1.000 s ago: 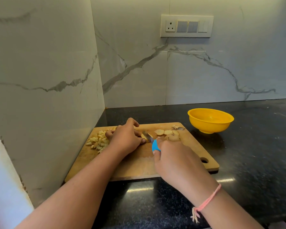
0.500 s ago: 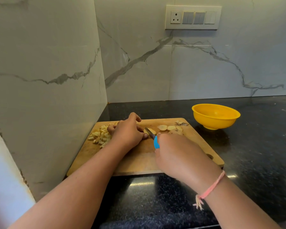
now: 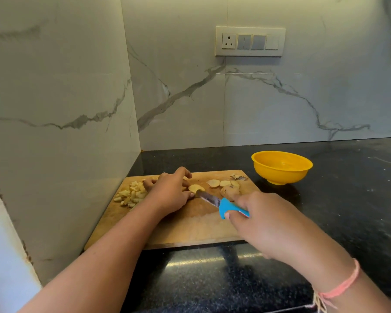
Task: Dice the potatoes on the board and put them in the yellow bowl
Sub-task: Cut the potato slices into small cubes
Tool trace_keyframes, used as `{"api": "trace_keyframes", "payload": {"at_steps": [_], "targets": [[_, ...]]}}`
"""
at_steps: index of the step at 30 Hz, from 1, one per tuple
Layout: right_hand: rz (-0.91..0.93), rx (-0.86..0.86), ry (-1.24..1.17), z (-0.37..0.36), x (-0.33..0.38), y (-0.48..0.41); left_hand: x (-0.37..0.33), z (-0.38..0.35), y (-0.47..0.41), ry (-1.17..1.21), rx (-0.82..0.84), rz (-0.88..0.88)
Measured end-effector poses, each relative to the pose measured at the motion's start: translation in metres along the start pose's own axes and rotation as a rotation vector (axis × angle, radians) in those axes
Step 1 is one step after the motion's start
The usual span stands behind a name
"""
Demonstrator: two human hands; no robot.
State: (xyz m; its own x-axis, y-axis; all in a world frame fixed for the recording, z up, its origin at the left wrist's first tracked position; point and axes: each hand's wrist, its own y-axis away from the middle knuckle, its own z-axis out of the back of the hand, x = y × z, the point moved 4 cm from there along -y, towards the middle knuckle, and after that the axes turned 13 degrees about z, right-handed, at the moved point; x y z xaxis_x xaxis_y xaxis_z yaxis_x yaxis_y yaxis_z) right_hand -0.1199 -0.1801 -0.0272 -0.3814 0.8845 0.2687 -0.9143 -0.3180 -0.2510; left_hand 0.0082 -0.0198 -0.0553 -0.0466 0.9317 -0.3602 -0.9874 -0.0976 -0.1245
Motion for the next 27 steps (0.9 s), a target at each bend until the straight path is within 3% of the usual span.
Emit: {"api": "trace_keyframes", "payload": {"at_steps": [7,12,15,21,27], "targets": [[-0.052,-0.22,-0.079,0.008,-0.014,-0.021,-0.005,0.002,-0.002,-0.127,-0.003,-0.101],[-0.067,-0.368,-0.176,0.009,-0.02,-0.031,-0.016,0.0,-0.007,-0.202,0.191,-0.266],[-0.068,-0.419,-0.206,0.004,-0.024,-0.036,-0.02,-0.002,-0.01,-0.229,0.178,-0.301],[-0.042,-0.451,-0.224,-0.011,-0.025,-0.043,-0.025,-0.006,-0.007,-0.311,0.014,-0.217],[-0.047,-0.44,-0.22,-0.015,-0.029,-0.042,-0.025,-0.004,-0.002,-0.198,-0.014,-0.114]]}}
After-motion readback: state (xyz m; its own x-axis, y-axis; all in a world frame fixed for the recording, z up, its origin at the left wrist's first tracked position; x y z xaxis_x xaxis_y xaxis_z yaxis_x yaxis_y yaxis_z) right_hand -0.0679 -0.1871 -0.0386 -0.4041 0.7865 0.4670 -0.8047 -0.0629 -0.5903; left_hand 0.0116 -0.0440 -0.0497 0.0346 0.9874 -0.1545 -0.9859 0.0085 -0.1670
